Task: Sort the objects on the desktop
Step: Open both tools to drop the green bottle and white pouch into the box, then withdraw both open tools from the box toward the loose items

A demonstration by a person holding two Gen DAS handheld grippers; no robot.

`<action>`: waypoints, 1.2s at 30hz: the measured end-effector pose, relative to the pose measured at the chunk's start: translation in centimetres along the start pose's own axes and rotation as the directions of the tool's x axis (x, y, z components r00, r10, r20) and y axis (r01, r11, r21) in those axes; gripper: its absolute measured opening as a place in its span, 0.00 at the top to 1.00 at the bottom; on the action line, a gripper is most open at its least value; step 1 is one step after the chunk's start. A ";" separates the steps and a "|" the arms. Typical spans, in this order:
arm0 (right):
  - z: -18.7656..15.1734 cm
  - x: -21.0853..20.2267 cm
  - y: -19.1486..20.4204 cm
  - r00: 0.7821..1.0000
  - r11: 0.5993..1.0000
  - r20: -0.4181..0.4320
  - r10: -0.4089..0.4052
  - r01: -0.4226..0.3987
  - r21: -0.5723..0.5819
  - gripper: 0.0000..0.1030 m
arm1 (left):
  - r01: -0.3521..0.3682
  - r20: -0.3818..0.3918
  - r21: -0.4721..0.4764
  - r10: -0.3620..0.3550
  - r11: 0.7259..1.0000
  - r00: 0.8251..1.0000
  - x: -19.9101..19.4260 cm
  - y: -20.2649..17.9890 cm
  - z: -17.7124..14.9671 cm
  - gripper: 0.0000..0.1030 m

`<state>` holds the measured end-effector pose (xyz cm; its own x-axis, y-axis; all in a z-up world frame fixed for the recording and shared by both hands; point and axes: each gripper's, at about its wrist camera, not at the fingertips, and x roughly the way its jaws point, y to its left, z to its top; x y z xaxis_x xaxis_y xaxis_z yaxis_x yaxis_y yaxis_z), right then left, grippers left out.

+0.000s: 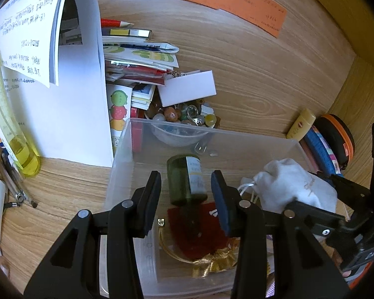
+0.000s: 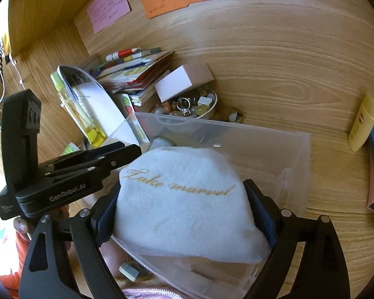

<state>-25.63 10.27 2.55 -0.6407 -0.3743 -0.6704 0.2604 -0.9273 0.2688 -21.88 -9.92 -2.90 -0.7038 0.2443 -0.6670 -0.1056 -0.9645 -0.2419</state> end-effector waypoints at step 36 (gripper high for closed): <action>-3.5 -9.0 2.2 0.967 0.980 0.177 -0.184 0.194 -0.043 0.00 | -0.056 0.125 0.009 0.054 0.998 0.991 -10.6 -0.9 -4.7 0.09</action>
<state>-16.79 11.65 6.75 -0.7949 -0.1921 -0.5755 0.1620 -0.9813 0.1039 -11.02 -11.14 1.07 -0.7905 0.1774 -0.5862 -0.0724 -0.9775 -0.1981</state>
